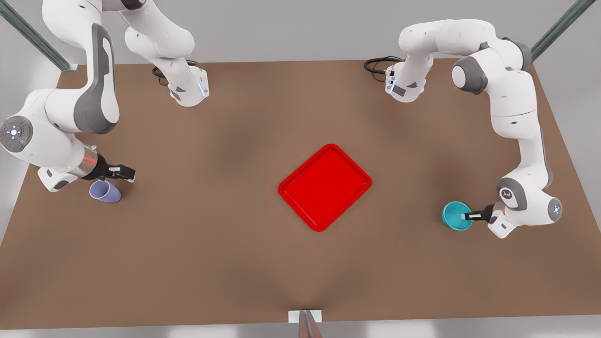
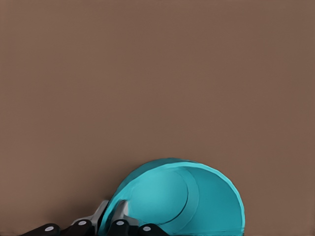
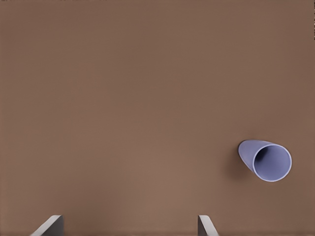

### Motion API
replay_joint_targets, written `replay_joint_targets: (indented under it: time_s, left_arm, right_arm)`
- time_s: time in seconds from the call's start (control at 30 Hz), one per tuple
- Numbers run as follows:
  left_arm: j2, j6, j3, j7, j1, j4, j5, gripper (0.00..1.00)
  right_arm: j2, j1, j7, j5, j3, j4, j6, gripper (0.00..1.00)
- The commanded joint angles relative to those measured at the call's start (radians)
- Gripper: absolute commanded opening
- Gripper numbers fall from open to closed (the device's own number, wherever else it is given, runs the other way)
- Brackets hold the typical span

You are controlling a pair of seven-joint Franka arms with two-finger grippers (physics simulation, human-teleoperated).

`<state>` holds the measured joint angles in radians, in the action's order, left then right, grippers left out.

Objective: Place the bowl on the tray with the left arm and the cup on the tray with the right arm

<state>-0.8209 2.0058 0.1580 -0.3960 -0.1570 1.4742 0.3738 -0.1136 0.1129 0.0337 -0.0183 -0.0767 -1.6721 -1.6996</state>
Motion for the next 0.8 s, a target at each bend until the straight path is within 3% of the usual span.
replay_joint_targets:
  time_s: [0.0, 0.13, 0.2, 0.27, 0.37, 0.47, 0.77]
  left_arm:
    - [0.0, -0.002, 0.0, 0.005, 0.002, 0.0, -0.001, 0.21]
    - [0.048, -0.053, 0.0, 0.089, 0.059, 0.0, -0.007, 0.21]
    - [0.124, -0.113, 0.0, 0.235, 0.167, 0.0, -0.009, 0.21]
    - [0.224, -0.343, -0.009, 0.555, 0.344, -0.04, -0.022, 0.21]
    - [0.215, -0.367, -0.014, 0.957, 0.663, -0.083, -0.044, 0.21]
    - [0.216, -0.39, -0.14, 1.042, 0.685, -0.072, -0.047, 0.21]
    - [0.204, -0.202, -0.152, 0.991, 0.689, 0.132, -0.121, 0.22]
  right_arm:
    - [0.0, -0.001, 0.0, 0.001, 0.0, 0.0, 0.0, 1.0]
    - [-0.001, -0.001, 0.0, 0.0, 0.0, 0.0, 0.0, 1.0]
    - [-0.001, 0.001, -0.002, -0.014, 0.001, 0.0, 0.0, 1.0]
    - [-0.001, 0.001, -0.002, -0.014, 0.003, 0.0, -0.002, 1.0]
    - [-0.005, -0.001, -0.002, -0.014, 0.003, 0.002, 0.0, 1.0]
    - [-0.009, -0.001, 0.0, -0.009, 0.003, 0.003, -0.002, 1.0]
    - [-0.009, -0.001, -0.002, -0.008, 0.003, 0.003, -0.002, 1.0]
